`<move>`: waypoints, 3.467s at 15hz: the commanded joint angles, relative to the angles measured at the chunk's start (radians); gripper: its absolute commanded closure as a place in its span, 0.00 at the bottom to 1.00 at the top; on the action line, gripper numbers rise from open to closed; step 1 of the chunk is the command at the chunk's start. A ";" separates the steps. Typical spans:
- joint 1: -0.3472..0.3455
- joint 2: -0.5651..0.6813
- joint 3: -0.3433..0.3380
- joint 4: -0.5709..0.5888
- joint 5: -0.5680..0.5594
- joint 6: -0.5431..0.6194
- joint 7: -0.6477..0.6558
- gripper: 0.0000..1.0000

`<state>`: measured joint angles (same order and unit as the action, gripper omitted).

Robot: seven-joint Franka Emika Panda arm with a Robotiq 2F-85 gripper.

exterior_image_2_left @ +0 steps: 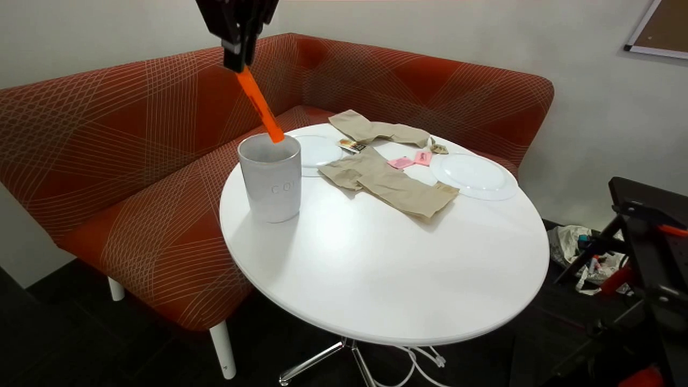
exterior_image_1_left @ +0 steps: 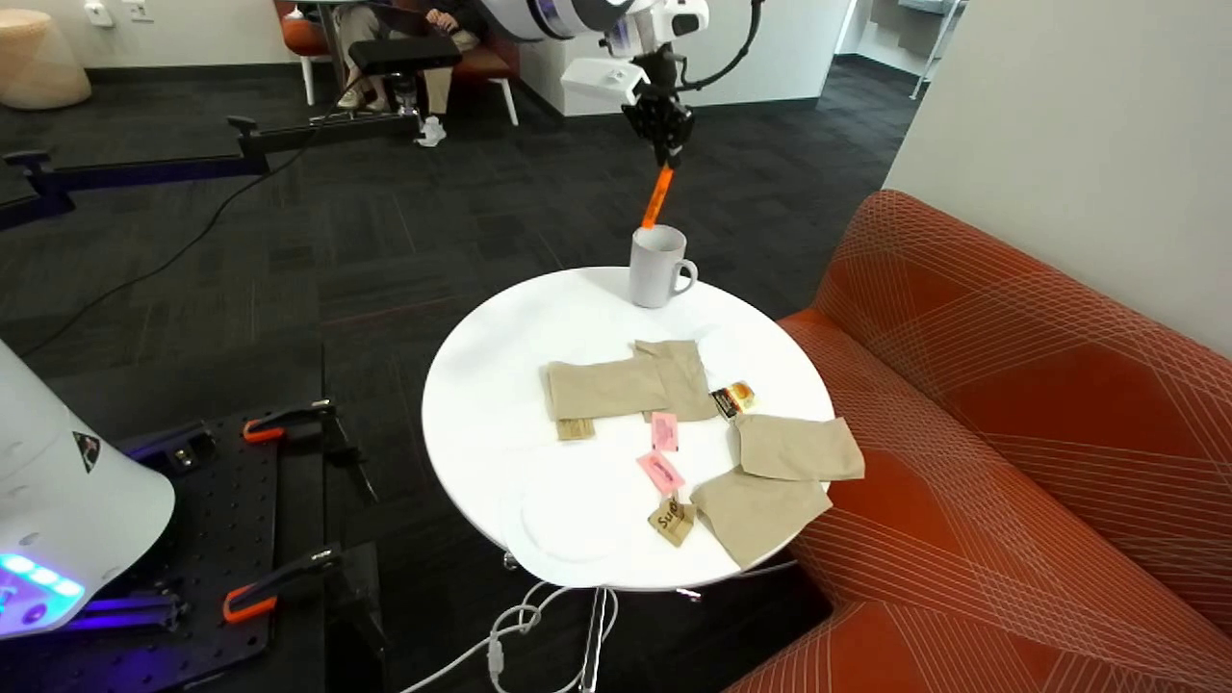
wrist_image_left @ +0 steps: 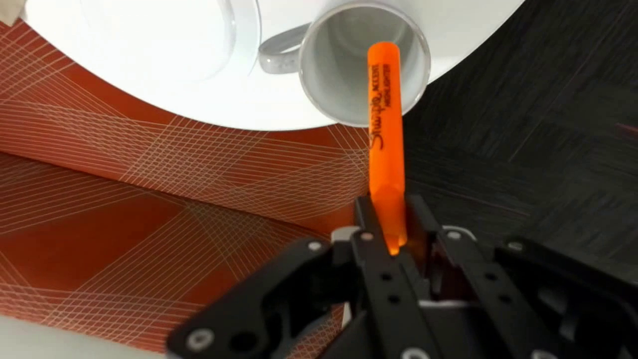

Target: Take the marker out of the mug and put it on the table

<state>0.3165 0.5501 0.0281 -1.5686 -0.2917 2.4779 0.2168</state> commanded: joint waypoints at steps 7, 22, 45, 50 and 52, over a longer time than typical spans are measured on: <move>-0.038 -0.441 0.081 -0.358 0.027 0.034 -0.109 0.95; -0.173 -0.740 0.079 -0.772 0.157 -0.110 -0.098 0.95; -0.225 -0.216 0.047 -0.690 0.512 -0.036 0.007 0.95; -0.214 -0.126 0.037 -0.637 0.499 -0.022 0.078 0.95; -0.210 -0.108 0.037 -0.633 0.501 -0.015 0.097 0.95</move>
<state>0.0885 0.4054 0.0782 -2.2288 0.2030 2.4484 0.2704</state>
